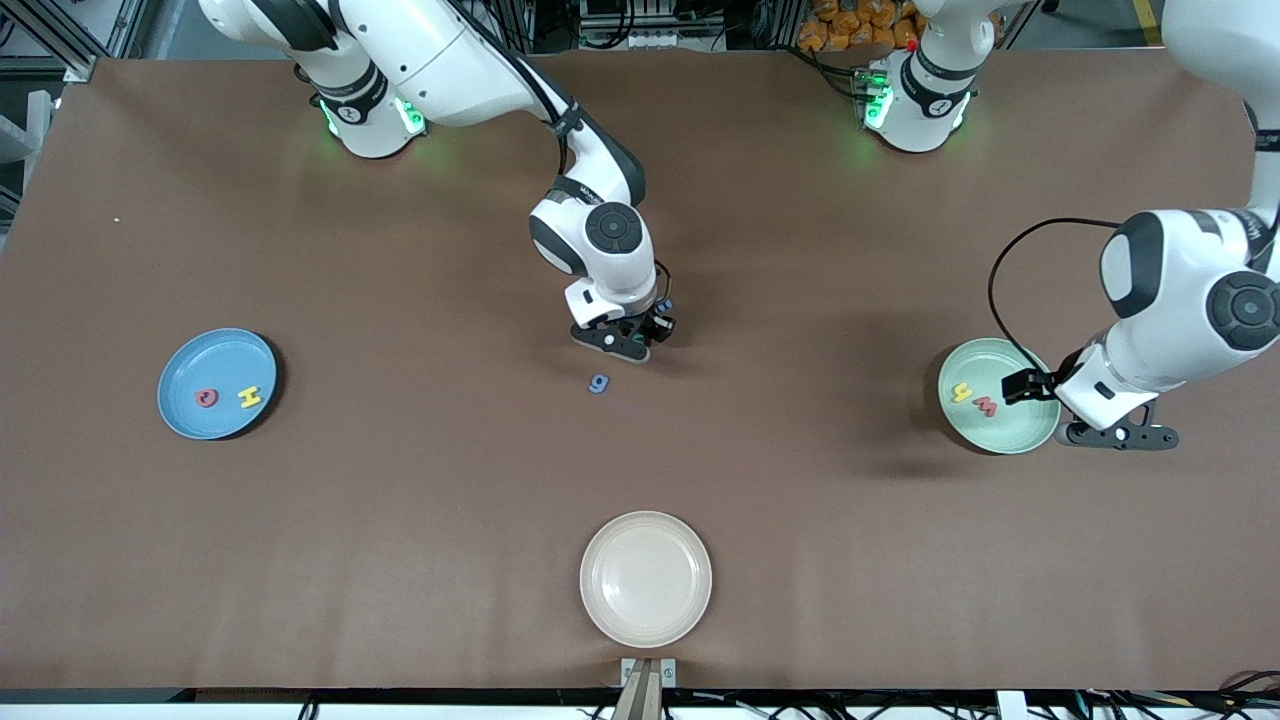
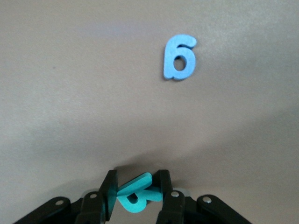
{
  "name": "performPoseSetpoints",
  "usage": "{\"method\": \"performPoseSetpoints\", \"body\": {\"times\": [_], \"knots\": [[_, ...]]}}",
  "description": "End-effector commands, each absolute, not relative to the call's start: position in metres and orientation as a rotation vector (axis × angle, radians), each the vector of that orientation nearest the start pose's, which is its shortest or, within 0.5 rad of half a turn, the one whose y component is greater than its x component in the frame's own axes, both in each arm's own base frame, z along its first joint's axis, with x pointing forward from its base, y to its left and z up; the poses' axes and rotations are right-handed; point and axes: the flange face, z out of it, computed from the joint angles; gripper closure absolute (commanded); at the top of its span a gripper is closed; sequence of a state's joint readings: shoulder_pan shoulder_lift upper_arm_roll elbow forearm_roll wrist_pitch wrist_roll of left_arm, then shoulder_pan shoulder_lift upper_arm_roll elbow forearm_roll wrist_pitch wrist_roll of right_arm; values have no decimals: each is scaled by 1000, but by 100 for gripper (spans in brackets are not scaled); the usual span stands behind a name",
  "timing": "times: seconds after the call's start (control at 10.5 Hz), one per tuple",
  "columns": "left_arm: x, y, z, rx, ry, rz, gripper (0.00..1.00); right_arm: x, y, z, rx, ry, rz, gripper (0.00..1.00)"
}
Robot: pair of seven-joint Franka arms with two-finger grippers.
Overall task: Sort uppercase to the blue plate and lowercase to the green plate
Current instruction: 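Grasp the green R with the right gripper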
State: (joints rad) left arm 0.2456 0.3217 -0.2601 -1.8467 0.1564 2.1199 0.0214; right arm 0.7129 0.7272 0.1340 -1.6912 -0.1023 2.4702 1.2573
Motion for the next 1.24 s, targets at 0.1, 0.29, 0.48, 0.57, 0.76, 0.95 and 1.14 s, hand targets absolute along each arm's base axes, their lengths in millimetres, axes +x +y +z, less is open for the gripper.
{"method": "performPoseSetpoints", "body": {"times": [0.1, 0.29, 0.48, 0.57, 0.76, 0.95, 1.14], "knots": [[633, -22, 395, -3059, 252, 74, 0, 497, 472, 186, -3100, 461, 7, 70], [641, -46, 433, -3061, 275, 45, 0, 528, 441, 193, -3135, 367, 29, 70], [642, -75, 451, -3064, 239, 13, 0, 551, 409, 202, -3172, 257, 57, 70], [639, -91, 461, -3064, 228, 6, 0, 562, 394, 203, -3185, 209, 63, 70], [632, -129, 506, -3064, 141, 40, 0, 581, 365, 203, -3209, 110, 47, 70], [625, -139, 521, -3066, 114, 85, 0, 610, 312, 208, -3207, 31, 70, 70], [625, -132, 522, -3064, 83, 92, 0, 628, 270, 213, -3216, -101, 89, 70]]}}
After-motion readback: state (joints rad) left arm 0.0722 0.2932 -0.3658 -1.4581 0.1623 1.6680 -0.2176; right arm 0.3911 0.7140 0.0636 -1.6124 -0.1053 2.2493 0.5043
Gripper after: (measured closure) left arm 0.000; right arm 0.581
